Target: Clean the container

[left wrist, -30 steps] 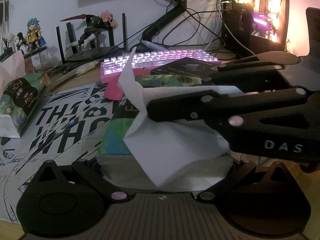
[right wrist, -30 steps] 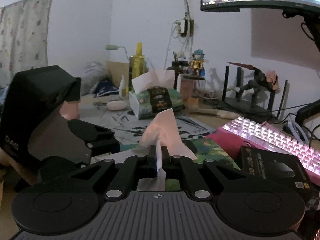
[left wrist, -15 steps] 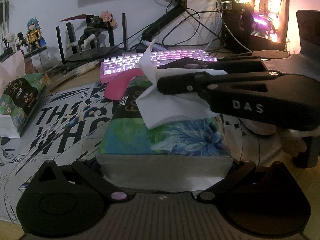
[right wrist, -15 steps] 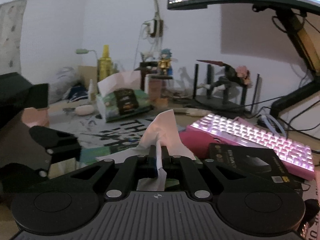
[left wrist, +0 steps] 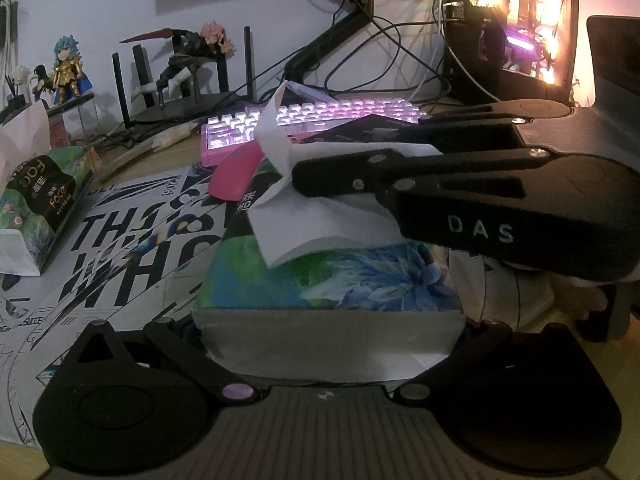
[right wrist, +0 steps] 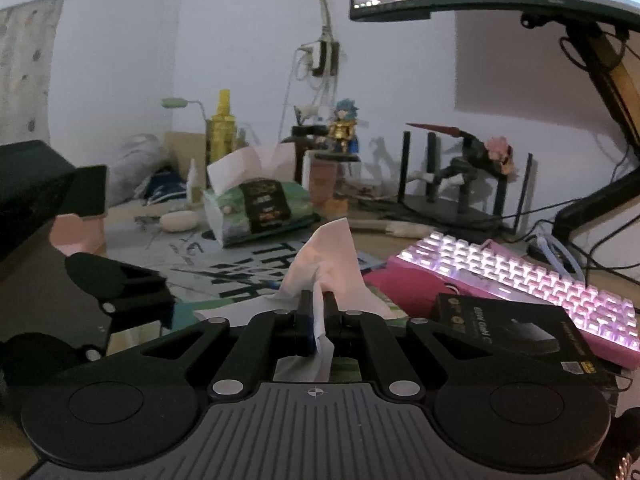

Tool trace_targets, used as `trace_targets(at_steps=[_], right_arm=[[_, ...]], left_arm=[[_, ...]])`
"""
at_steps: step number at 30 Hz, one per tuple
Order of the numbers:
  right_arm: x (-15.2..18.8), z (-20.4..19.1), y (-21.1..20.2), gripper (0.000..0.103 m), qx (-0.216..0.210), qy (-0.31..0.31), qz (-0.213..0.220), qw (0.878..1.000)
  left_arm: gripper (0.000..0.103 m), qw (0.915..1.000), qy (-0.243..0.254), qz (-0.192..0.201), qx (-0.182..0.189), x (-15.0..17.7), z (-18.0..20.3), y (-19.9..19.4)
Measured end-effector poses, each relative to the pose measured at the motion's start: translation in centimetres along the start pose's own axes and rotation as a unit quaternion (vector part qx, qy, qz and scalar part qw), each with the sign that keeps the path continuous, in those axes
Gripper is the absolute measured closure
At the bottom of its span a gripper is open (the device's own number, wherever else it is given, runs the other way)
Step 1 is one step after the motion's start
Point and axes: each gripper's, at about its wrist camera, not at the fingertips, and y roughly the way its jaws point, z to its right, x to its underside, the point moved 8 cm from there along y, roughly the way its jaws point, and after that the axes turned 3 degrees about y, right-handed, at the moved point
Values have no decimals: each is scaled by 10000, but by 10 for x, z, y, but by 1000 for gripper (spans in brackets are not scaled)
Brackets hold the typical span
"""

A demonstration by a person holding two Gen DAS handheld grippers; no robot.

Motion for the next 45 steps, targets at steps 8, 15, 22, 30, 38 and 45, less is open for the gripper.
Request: trace_targets(at_steps=[8,15,22,30,38,45], right_arm=[[1,-12,-5,98,-304,-84,2,9995],[1,-18,-11,98,-563,-171,-18,9983],[0,-15,-14,98,-620,-157,-15,9979],[0,-9,-8,98,-388,-82,7,9992],[0,4,-8,98,-80,36,11,10000],[2,17,-14,98,265,131,15,9996]], left_arm=[[0,10000,0,0,0,0,0,0],[0,10000,0,0,-1,0,0,0],[0,10000,1,0,-1,0,0,0],[0,10000,0,0,-1,0,0,0],[0,10000,0,0,-1,0,0,0],[0,10000,0,0,0,0,0,0]])
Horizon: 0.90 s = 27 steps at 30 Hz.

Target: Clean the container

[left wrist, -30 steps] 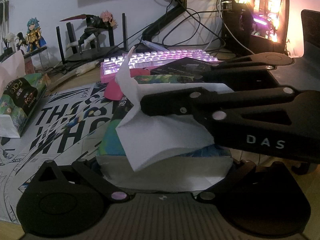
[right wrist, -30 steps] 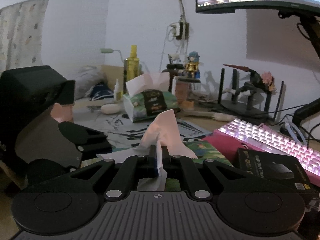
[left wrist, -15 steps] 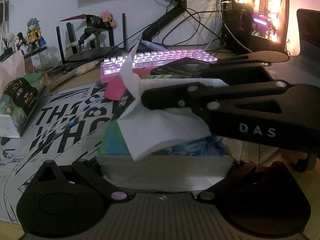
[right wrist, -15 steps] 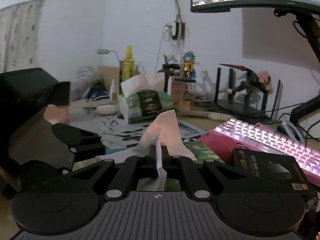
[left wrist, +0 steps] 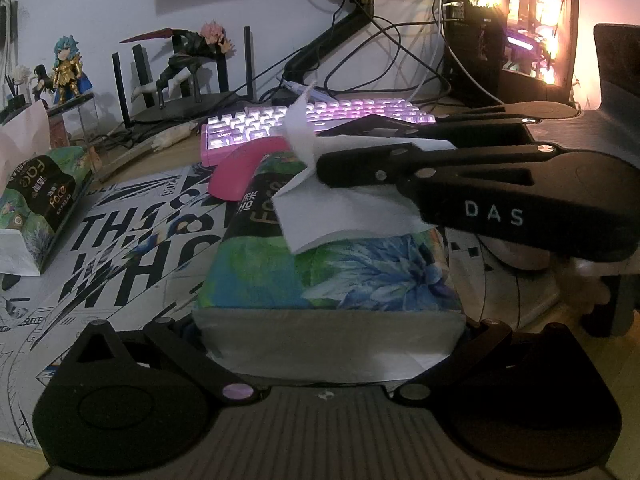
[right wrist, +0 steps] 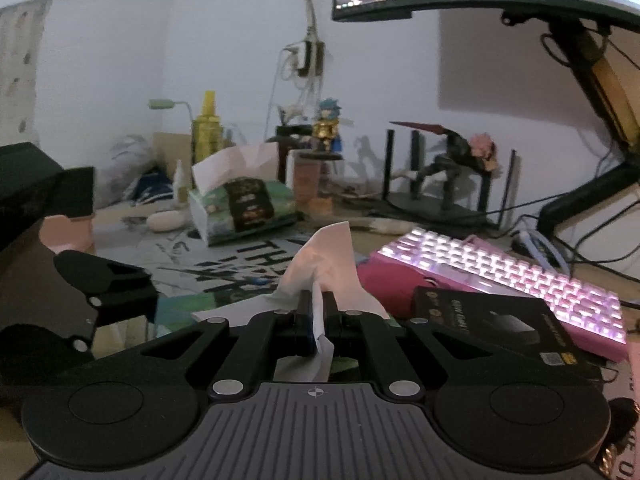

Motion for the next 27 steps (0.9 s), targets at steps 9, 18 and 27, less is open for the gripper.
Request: trace_targets(at_steps=[9,18,27], right_arm=[[1,2,-4,98,77,3,-10,10000],[2,-1,-6,98,30,-39,-43,10000],[2,-20,-11,98,-296,-157,-56,9994]], left_arm=[[0,10000,0,0,0,0,0,0],[0,10000,0,0,0,0,0,0],[0,10000,0,0,0,0,0,0]])
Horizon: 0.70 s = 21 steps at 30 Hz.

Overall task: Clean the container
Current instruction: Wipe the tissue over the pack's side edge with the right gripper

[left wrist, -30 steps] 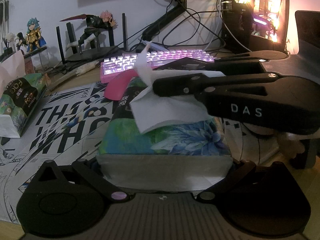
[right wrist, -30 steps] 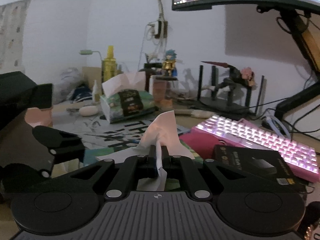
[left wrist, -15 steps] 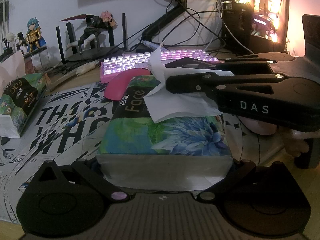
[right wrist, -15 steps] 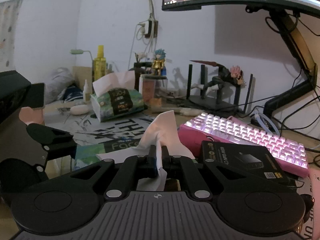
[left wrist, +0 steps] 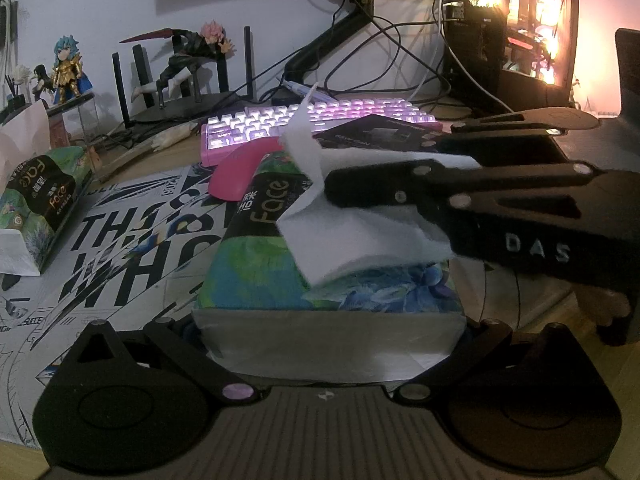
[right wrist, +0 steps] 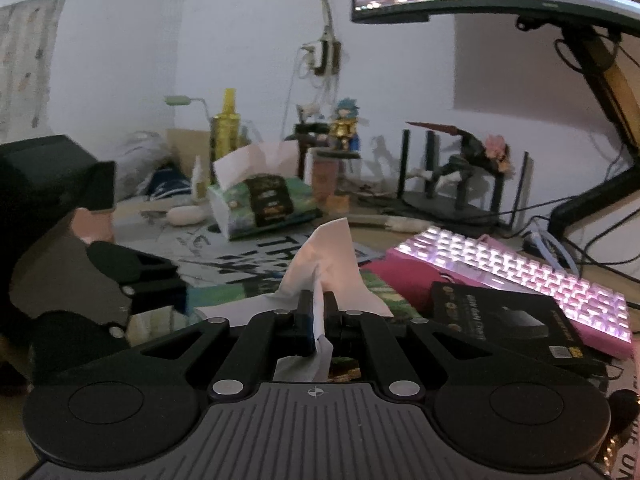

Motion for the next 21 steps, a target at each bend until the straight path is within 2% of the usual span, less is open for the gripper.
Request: trace_targets(at_steps=[9,15,21], right_arm=[[-2,-16,-4,98,-523,-115,-43,9986],[-2,-14,-5,98,-559,-95,-32,9984],[-2,-5,-3,98,-383,-55,-38,9992]], left_arm=[[0,10000,0,0,0,0,0,0],[0,10000,-1,1,1,0,0,0],[0,10000,-1,1,1,0,0,0]])
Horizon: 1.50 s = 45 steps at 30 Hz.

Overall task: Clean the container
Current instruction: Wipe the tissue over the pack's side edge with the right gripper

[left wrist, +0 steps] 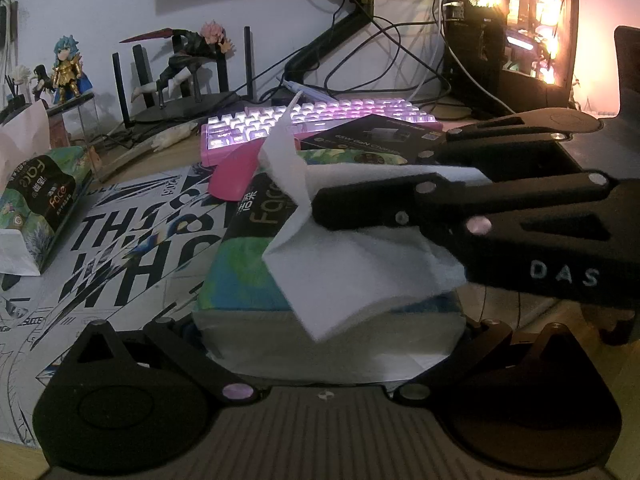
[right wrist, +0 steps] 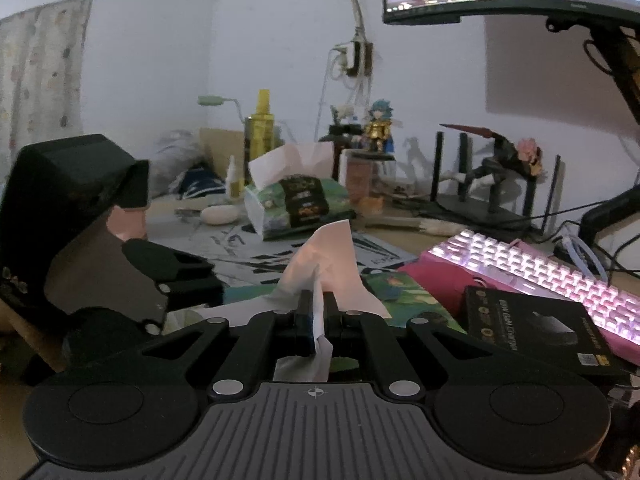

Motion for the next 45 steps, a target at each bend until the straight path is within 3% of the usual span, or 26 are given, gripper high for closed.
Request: trace_targets(at_steps=[21,32,45], right_arm=[[1,25,2,98,554,197,-7,9983],[1,10,3,97,288,69,-26,9996],[0,-1,0,97,-344,96,-12,9994]], left_arm=[[0,10000,0,0,0,0,0,0],[0,10000,0,0,-1,0,0,0],[0,10000,-1,1,0,0,0,0]])
